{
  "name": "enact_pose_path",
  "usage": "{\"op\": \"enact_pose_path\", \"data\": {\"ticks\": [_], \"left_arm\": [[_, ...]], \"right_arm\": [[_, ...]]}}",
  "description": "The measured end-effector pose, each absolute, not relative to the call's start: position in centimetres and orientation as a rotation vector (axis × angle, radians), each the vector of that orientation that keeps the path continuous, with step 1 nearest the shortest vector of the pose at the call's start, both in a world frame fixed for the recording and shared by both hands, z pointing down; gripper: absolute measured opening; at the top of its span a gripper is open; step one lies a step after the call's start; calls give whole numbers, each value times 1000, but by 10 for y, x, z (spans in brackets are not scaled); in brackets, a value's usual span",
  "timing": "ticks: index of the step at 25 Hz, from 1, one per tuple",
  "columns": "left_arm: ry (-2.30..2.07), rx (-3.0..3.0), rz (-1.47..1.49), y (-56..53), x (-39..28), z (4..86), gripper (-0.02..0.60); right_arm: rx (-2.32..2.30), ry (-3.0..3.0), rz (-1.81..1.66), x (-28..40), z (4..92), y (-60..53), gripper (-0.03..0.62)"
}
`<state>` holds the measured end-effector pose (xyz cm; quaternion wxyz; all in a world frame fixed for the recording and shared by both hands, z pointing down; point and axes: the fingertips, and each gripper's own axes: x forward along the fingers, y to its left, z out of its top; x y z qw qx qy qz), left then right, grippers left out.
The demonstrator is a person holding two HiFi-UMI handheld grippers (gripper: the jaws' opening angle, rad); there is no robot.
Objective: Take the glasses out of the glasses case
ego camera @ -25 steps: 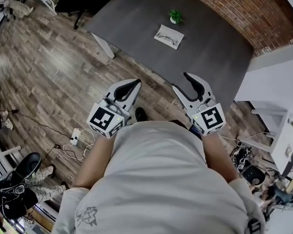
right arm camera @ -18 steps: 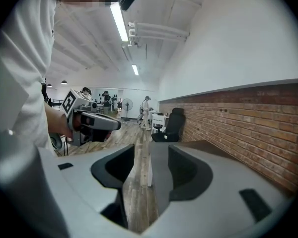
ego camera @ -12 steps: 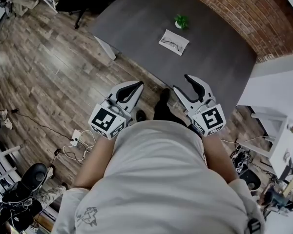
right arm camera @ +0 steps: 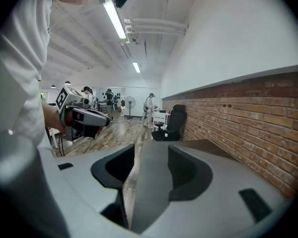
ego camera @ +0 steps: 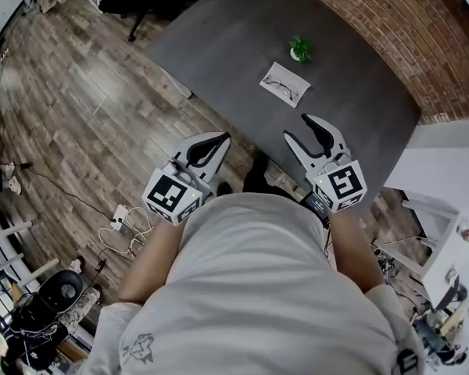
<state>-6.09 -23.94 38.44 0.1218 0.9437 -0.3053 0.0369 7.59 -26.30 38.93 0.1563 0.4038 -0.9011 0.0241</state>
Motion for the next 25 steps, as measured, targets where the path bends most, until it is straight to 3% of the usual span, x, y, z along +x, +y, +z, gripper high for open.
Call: {"op": "enact_pose_path", "data": {"ticks": [8, 25], "left_arm": [[-910, 2693, 154, -283, -37, 407, 11], [-880, 2574, 287, -346, 7, 479, 11]], "right_arm": [[1040, -2519, 167, 103, 433, -324, 202], [823, -2364, 275, 135, 560, -416, 86]]}}
